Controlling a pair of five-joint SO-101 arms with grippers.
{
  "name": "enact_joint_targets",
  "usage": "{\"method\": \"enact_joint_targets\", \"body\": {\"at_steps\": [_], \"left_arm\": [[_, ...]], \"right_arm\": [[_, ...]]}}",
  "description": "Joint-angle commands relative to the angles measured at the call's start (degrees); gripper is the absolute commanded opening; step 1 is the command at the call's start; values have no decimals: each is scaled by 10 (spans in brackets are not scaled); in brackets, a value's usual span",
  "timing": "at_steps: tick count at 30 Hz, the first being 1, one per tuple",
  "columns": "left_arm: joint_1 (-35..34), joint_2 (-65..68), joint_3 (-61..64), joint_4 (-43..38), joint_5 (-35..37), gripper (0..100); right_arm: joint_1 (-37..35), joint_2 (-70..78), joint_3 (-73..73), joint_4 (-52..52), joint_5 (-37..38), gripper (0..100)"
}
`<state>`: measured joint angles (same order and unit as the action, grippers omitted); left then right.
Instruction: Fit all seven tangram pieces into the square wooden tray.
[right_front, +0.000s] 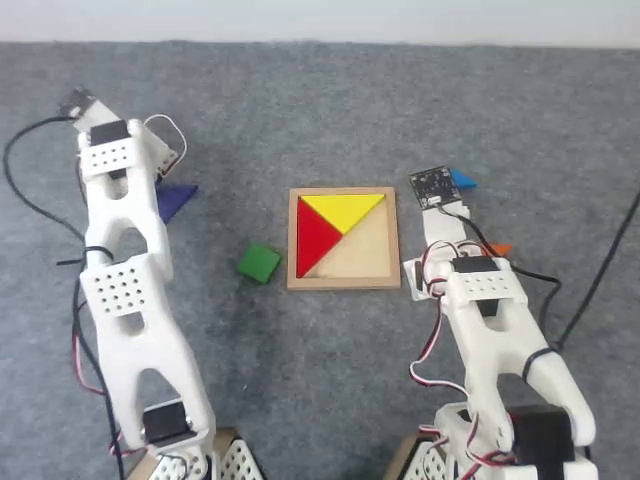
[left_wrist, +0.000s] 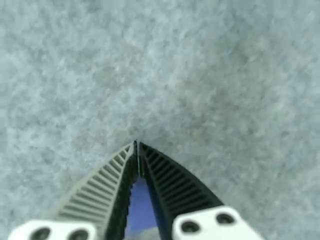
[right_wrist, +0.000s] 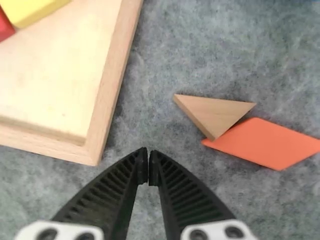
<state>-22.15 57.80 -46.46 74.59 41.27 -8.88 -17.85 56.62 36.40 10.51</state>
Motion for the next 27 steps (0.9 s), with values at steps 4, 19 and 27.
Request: {"method": "enact_joint_targets", "body": {"at_steps": [4,19,27], "left_arm": [[41,45,-138,122,-23,13],[96,111,-257,262,-178,12],[145,6,-79,259,-211,12]], "right_arm": [[1,-31,1,-13,-3,19],[17,-31,2,-13,-3,19],[19,-30,2,-21,-3,19]]}}
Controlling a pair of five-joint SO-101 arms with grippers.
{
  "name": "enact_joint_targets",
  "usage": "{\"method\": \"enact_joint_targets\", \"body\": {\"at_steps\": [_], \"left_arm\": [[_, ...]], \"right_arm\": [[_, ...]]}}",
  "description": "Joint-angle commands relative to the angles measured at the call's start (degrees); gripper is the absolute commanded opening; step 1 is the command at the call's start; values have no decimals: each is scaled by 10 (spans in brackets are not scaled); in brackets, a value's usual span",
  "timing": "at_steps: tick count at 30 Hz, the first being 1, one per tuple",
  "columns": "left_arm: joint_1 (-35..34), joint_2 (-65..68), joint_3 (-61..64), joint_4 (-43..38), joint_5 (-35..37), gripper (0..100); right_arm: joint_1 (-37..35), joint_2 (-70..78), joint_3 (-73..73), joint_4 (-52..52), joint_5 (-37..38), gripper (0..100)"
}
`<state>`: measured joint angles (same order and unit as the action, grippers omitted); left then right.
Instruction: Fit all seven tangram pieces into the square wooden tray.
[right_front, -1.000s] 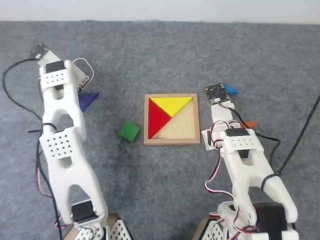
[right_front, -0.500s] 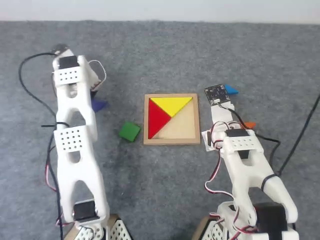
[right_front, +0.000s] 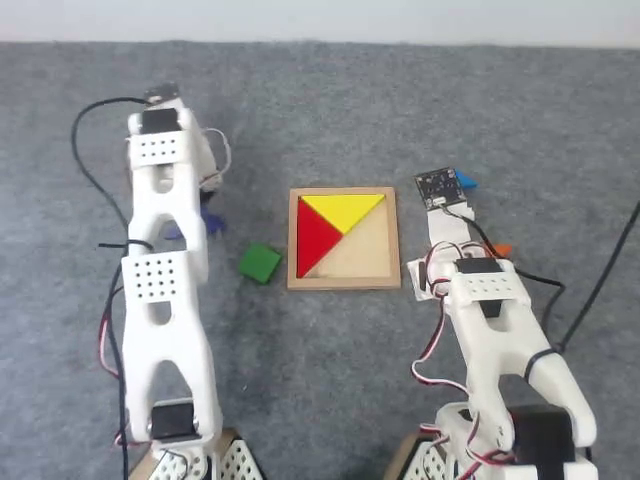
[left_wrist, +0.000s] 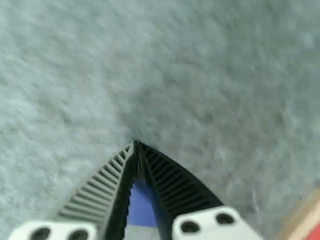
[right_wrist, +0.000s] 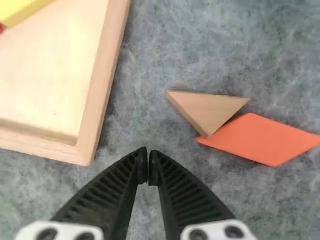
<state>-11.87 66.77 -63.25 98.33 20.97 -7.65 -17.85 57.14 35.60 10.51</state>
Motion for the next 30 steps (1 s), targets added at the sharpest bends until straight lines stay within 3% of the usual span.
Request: {"method": "enact_joint_targets", "body": {"at_steps": [1,8,13,19,24,30], "left_arm": [[47,-99,118,19,-4,12],[53,-226,342,-57,9,12],[94,-424,605,-192,8,12],[48,-679,879,-345,12,14],[-8,-786,966,-350,11,29],[-61,-728,973,-348,12,179]], "right_arm": [[7,-30,-4,-13,-3,19],[7,-30,-4,-13,-3,19],[8,-30,-4,-14,-3,19],[8,-30,-4,-12,-3,19],[6,-30,-4,-11,-3,19],[-3,-31,-4,18,-4,19]]}}
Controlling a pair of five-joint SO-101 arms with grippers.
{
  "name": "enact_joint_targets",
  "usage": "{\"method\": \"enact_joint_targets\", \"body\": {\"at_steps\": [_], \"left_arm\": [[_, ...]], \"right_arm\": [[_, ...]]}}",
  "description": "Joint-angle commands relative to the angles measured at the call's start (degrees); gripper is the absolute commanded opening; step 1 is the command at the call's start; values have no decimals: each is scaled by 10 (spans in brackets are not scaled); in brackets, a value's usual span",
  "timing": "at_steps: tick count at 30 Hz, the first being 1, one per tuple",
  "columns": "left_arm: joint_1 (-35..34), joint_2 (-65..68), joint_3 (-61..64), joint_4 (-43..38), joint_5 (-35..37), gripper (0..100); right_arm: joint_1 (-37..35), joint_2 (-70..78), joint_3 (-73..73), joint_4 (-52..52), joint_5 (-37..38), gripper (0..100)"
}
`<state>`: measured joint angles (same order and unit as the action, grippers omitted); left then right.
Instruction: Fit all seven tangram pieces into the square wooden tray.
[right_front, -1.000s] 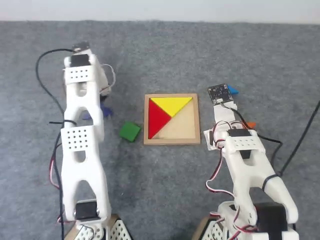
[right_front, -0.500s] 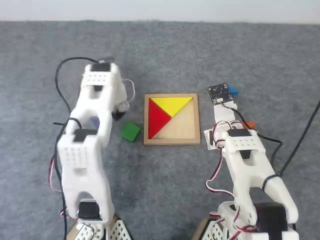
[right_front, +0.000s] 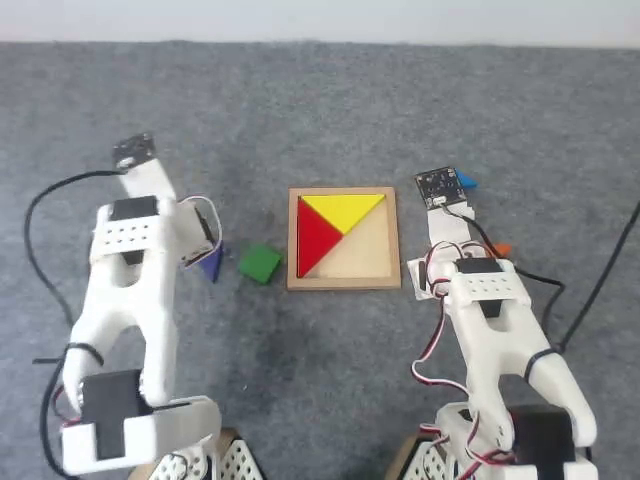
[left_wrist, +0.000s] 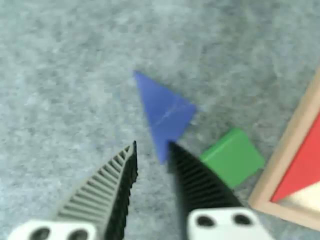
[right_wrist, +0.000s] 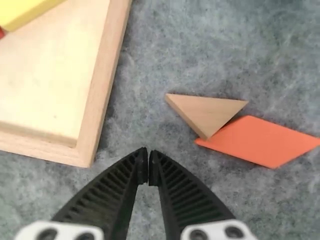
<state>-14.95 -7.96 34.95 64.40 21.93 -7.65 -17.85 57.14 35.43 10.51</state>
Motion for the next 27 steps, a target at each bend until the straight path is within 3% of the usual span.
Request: {"method": "enact_joint_targets", "body": {"at_steps": [1,6,9,15,19,27], "left_arm": [[-33,36,-15,-9,3,184],[-31,98,-65,-13,9,190],[-29,116,-82,-13,48,240],[1,127,-108,-17,60,306],[25,147,-110,-40,123,305],[3,265,-222,35,142,305]], "right_arm": [[-14,-31,-4,27,-3,19],[-54,-32,-4,44,-2,19],[-59,-32,-4,44,12,19],[-60,-37,-7,65,17,19],[-60,-38,-9,67,17,19],[-60,-38,-17,77,18,19]]}}
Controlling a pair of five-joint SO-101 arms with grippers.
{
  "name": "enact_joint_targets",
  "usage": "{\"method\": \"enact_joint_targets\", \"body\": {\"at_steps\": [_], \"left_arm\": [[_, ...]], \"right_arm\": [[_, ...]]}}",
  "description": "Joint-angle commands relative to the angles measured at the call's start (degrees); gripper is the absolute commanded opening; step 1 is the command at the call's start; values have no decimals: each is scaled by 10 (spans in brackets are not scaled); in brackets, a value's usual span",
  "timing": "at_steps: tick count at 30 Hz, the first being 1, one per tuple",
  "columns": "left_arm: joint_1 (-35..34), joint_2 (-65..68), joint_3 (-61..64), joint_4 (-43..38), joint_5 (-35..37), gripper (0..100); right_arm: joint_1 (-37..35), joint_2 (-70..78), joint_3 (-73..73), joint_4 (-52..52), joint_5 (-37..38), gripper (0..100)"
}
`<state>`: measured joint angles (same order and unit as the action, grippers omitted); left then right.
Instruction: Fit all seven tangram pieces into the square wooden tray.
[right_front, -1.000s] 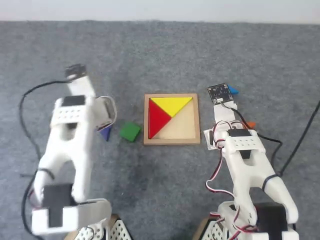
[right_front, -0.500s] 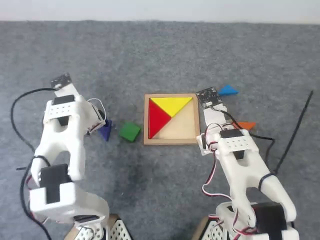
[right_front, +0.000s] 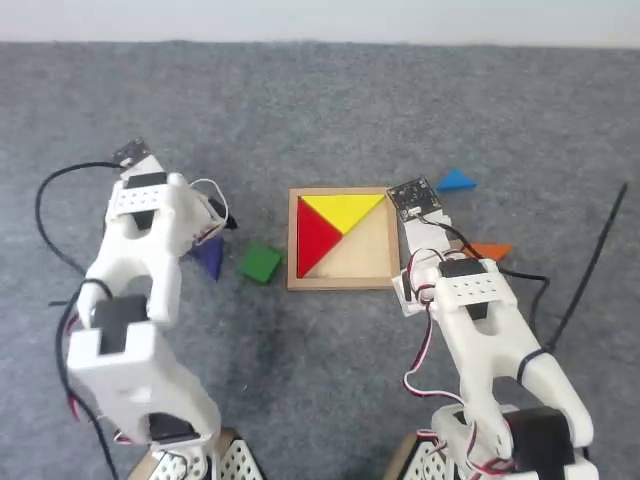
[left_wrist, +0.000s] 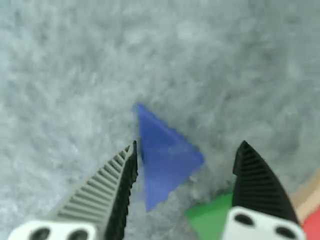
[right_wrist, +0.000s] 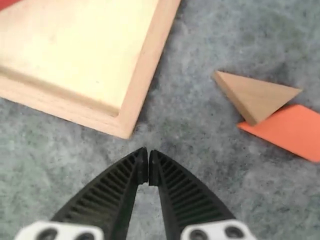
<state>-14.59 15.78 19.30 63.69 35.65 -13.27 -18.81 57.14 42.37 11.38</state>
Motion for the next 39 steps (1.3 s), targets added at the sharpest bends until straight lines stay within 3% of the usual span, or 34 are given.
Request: {"method": "enact_joint_targets", "body": {"at_steps": [1,17,29,39], "left_arm": [[0,37,-74,46,5,305],[-4,64,-94,69,29,263],[-6,188,-248,184,42,242],[0,193,-249,192,41,197]], "right_arm": [[-4,-28,-17,7,9,19],[-5,-26,-17,-4,8,19],[-21,-23,-16,-7,8,19],[-19,-23,-16,-7,8,19]]}}
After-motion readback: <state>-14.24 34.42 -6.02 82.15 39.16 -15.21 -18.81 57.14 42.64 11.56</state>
